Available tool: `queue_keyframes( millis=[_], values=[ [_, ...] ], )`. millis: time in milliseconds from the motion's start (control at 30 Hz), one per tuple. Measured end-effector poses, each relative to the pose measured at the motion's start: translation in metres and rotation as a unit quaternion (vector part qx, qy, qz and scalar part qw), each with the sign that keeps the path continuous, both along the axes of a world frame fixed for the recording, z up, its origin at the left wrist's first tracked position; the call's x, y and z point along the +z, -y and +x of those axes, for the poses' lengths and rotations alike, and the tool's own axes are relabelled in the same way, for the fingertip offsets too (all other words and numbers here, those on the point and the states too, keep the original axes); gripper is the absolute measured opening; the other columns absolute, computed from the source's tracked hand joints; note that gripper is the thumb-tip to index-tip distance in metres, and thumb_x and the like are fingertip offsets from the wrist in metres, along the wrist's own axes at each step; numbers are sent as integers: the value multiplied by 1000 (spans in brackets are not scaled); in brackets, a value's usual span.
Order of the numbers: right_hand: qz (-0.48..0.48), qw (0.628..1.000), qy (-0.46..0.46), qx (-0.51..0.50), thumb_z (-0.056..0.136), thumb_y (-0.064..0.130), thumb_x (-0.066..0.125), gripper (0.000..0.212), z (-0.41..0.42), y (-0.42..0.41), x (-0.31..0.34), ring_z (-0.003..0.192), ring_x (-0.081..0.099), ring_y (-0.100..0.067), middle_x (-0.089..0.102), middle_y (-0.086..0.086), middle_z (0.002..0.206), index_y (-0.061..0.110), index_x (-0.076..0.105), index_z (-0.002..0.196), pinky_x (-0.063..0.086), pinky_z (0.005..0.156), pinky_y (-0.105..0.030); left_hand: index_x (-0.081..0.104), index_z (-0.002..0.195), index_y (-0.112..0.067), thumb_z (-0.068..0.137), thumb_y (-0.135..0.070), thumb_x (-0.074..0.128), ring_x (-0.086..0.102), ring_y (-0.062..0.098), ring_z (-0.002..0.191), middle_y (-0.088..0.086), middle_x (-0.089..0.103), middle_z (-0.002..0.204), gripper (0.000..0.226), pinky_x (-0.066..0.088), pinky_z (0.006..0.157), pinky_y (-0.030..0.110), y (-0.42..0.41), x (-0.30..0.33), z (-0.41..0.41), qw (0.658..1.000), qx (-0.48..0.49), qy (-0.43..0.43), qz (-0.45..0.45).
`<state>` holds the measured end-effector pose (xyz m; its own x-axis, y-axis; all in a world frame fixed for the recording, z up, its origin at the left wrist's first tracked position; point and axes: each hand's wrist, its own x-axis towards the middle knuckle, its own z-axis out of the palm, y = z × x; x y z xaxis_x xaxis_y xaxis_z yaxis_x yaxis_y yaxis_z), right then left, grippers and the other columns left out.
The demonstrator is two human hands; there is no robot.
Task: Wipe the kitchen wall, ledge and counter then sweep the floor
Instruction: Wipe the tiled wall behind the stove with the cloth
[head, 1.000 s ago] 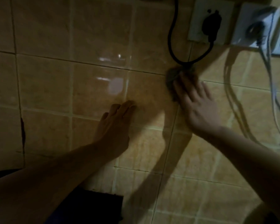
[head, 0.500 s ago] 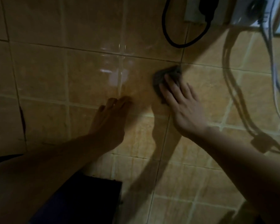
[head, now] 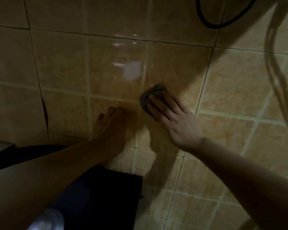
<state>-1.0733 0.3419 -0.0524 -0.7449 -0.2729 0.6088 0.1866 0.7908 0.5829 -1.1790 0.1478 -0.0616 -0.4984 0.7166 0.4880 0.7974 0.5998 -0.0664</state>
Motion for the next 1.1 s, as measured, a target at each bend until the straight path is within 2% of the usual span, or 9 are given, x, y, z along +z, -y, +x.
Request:
queue_keyframes(
  millis=[200, 267, 400, 500, 633, 733, 867, 967, 1100],
  values=[
    [131, 978, 159, 30, 84, 30, 30, 64, -13, 3, -68, 146, -3, -27, 30, -2, 152, 16, 26, 146, -1, 118, -41, 31, 133, -17, 80, -39, 60, 26, 24, 128, 1, 30, 137, 65, 31, 99, 40, 20, -10, -14, 998, 45, 47, -27],
    [138, 975, 168, 55, 88, 27, 29, 59, -25, 5, -56, 145, 10, -26, 33, -3, 152, 15, 29, 145, 4, 117, -41, 29, 135, -17, 81, -40, 59, 25, 24, 130, 0, 28, 140, 66, 30, 99, 40, 27, -10, -19, 997, 51, 55, -37],
    [73, 996, 36, 47, 96, 12, 17, 52, -51, 24, -4, 142, 25, -28, 31, -4, 152, 17, 33, 146, 22, 113, -47, 27, 141, -20, 82, -35, 60, 24, 24, 130, -1, 27, 143, 69, 30, 99, 40, 41, -1, -35, 996, 51, 65, -22],
    [42, 999, -23, 23, 99, 15, 0, 58, -65, 41, -10, 141, 24, -31, 31, -5, 152, 17, 33, 146, 23, 113, -47, 27, 141, -19, 83, -36, 60, 25, 25, 131, 0, 28, 143, 68, 31, 100, 40, 53, 1, -46, 995, 62, 78, -13],
    [104, 988, 96, 62, 91, 17, 29, 52, -71, 48, -50, 138, 33, -29, 37, -4, 149, 15, 41, 142, 12, 114, -41, 30, 140, -19, 84, -34, 59, 26, 25, 130, 0, 30, 144, 64, 31, 99, 41, 69, -11, -55, 992, 79, 94, -16],
    [149, 978, 124, 75, 91, 21, 27, 53, -76, 49, -38, 137, 34, -29, 37, -3, 149, 16, 40, 142, 18, 112, -44, 29, 141, -19, 85, -33, 57, 25, 25, 131, -1, 29, 145, 64, 30, 100, 41, 81, -11, -62, 991, 85, 102, -17],
    [106, 992, -51, 50, 99, 9, 12, 52, -108, 64, 10, 135, 38, -31, 41, -6, 147, 17, 42, 141, 22, 108, -47, 29, 141, -19, 87, -36, 56, 26, 25, 132, -1, 31, 145, 63, 31, 100, 41, 94, 3, -74, 992, 91, 91, -1],
    [86, 989, -113, 48, 101, 10, 15, 46, -135, 79, 4, 133, 41, -29, 45, -6, 144, 18, 40, 139, 25, 109, -46, 28, 143, -19, 89, -36, 55, 25, 26, 133, -1, 30, 146, 63, 31, 100, 42, 104, 3, -83, 990, 100, 96, -1],
    [162, 974, 86, 133, 94, 16, 33, 46, -135, 79, -69, 137, 34, -26, 45, -4, 144, 15, 40, 140, 15, 113, -41, 31, 140, -18, 88, -30, 55, 26, 26, 132, 0, 32, 144, 59, 32, 99, 42, 116, -7, -92, 988, 105, 113, -7]
  ],
)
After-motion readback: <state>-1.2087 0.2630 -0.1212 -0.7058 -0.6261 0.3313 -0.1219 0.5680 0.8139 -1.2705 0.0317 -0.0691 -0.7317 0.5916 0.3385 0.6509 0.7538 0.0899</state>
